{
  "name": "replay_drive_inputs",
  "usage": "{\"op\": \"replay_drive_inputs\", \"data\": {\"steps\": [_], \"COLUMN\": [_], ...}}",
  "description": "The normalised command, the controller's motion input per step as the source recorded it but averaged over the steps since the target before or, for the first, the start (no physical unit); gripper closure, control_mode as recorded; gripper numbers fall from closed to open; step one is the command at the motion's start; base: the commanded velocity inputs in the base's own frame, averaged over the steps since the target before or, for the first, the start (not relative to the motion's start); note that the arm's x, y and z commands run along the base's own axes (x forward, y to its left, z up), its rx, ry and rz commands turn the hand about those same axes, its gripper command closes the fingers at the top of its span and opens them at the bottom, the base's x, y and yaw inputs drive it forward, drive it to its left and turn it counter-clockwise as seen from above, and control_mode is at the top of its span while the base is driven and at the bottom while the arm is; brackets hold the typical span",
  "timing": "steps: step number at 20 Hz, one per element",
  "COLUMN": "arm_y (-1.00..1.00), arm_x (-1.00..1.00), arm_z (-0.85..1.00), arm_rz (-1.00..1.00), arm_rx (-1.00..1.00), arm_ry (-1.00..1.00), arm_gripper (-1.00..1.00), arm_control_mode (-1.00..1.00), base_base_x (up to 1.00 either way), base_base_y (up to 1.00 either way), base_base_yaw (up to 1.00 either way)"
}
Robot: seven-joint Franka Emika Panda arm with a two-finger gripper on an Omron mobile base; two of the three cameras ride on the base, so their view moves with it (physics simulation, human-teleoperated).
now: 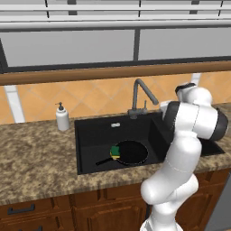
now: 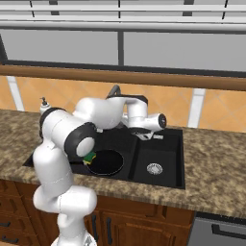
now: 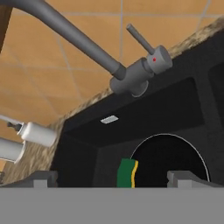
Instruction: Pick the pan and sponge and place them into the sink. Then turn on the water.
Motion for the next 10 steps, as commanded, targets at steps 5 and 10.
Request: {"op": "replay_drive_inputs", "data": {"steps": [5, 10], "arm_y": [0.10, 0.00], "arm_x": [0.18, 0.46], "arm_z": [-0.12, -0.07], "arm_rz": [0.00, 0.00], "arm_rx": [0.00, 0.00], "arm_ry": [0.00, 0.00], "arm_gripper": [-1.00, -1.00], "arm_control_mode": [-1.00, -1.00], "base_base_x": [0.00, 0.00], "base_base_y": [0.00, 0.00], "base_base_yaw": [0.00, 0.00]}}
